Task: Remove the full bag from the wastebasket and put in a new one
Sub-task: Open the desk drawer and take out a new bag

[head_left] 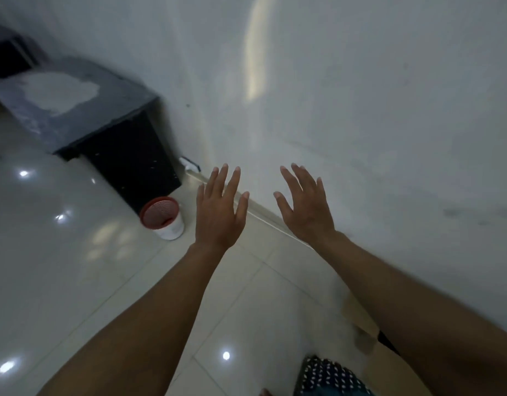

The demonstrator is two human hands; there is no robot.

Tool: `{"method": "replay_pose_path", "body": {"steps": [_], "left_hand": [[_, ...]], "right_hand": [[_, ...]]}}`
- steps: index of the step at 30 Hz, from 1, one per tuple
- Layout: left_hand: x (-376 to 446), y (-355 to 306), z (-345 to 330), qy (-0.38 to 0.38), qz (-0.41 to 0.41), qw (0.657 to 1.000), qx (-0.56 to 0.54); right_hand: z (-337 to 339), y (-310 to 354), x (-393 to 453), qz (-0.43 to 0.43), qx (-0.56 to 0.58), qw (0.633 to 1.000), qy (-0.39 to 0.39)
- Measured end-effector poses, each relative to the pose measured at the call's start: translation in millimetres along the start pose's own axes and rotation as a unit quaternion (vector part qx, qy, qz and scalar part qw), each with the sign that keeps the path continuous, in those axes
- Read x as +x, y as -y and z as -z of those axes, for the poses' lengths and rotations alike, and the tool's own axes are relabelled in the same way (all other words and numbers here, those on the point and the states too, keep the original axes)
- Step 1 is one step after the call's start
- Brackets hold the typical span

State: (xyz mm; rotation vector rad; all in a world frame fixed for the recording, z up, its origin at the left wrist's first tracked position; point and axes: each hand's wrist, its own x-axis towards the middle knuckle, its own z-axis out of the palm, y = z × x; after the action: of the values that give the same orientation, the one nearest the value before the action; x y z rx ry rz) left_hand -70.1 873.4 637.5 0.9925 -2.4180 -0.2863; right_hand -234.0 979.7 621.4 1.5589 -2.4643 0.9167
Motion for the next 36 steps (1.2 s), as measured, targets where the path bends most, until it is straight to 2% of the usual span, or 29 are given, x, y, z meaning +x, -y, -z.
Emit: {"method": "replay_pose_path", "body": {"steps": [10,17,27,36], "left_hand": [[-2.9,188.6,69.8,-0.050,0.142,0.987,0.054],[27.8,303.6,98.7,-0.062,0.220,0.970,0.082],[76.1,495.2,147.7,-0.096,0.268,0.956,0.077],[125.9,712.3,223.3,-0.076,0.216,0.970,0.084]], "right_hand": [[-133.9,145.7,87.5,0.129,0.050,0.987,0.082],[-234.3,236.4,158.6,0.181,0.054,0.973,0.131],[-370.5,387.0,270.3,0.235,0.060,0.956,0.166],[-485.4,561.8,347.8,0.201,0.095,0.963,0.151]]}}
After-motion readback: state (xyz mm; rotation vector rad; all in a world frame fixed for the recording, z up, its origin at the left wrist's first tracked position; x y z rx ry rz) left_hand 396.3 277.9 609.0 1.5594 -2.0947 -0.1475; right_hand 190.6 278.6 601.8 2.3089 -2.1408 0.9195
